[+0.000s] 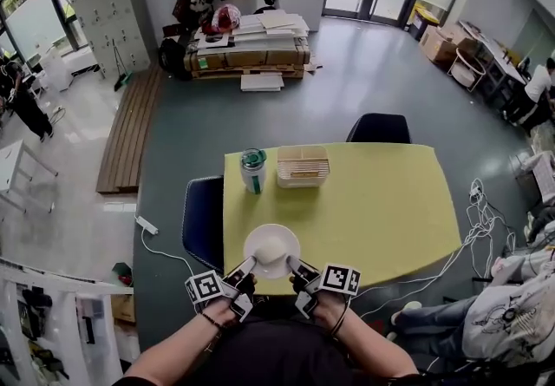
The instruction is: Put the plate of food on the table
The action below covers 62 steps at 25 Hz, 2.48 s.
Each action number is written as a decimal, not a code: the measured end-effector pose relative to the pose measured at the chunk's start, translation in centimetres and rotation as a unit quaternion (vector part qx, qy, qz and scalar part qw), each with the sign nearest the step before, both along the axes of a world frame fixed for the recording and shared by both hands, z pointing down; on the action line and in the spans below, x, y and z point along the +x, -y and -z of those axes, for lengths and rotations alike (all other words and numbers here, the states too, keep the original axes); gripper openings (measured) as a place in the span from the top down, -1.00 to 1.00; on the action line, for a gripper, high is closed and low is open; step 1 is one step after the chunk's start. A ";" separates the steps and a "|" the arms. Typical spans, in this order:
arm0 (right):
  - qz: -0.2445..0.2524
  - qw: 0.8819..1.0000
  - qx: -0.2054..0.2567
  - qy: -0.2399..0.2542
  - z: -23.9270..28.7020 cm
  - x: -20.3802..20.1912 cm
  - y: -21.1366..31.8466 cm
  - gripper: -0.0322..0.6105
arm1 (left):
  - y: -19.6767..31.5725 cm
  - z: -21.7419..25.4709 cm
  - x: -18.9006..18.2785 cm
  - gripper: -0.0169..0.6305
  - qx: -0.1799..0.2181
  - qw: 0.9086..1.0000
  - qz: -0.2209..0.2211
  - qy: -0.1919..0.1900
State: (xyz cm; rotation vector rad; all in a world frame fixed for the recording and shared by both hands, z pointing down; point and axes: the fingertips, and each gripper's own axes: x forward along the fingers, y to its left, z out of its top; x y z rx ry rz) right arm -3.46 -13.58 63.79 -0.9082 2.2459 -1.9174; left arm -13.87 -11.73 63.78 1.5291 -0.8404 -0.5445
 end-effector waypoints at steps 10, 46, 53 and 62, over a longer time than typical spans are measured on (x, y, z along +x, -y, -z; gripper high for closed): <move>0.003 1.000 -0.004 -0.008 -0.7 -0.1 3.1 0.83 | 3.1 -1.1 -0.3 0.90 -0.005 1.000 -0.002 0.007; 0.031 0.998 -0.048 -0.040 -19.2 -0.2 13.6 0.82 | 12.7 -19.3 -0.5 0.90 -0.060 0.997 0.039 0.030; 0.020 0.996 -0.072 -0.052 -22.6 -0.2 15.4 0.82 | 14.6 -22.7 -0.6 0.90 -0.091 0.994 0.041 0.032; 0.008 0.993 -0.090 -0.074 -25.3 -0.1 17.9 0.82 | 17.2 -25.7 -0.6 0.90 -0.140 0.988 0.059 0.025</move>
